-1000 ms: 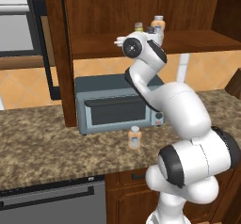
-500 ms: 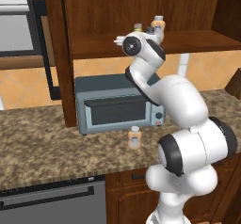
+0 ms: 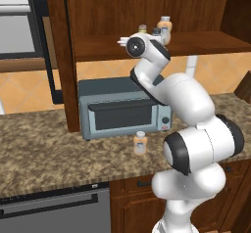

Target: Put the shaker and condiment bottle from the counter next to their counterparts in the cabinet.

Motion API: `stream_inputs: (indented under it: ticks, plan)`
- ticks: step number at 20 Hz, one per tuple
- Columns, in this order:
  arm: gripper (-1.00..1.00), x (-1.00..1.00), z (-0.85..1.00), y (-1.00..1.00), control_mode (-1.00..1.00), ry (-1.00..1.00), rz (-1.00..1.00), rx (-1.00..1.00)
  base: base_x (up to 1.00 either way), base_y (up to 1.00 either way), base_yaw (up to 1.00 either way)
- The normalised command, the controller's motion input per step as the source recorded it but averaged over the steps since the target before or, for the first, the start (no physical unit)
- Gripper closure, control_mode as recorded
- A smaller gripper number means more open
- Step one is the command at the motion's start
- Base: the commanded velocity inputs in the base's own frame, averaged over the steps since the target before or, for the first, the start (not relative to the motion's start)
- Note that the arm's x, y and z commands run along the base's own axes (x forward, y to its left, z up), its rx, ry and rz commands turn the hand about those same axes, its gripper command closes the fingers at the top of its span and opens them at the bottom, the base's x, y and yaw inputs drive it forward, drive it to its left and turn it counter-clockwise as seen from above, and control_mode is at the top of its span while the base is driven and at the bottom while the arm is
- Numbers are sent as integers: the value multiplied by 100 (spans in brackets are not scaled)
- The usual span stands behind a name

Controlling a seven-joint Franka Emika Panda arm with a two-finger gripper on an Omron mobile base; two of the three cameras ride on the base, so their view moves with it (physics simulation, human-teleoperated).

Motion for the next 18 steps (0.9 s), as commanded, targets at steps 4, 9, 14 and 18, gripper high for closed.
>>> stream_inputs:
  ticks: [4,9,14,18]
  plan:
    - [100,0,-1,0,-100,0,0,2,0,0,0]
    - [100,0,0,-7,-100,0,-1,3,0,0,0]
    - [100,0,0,-13,-100,0,-6,0,0,0,0]
    - [100,11,-25,-1,-100,0,-3,2,0,0,0]
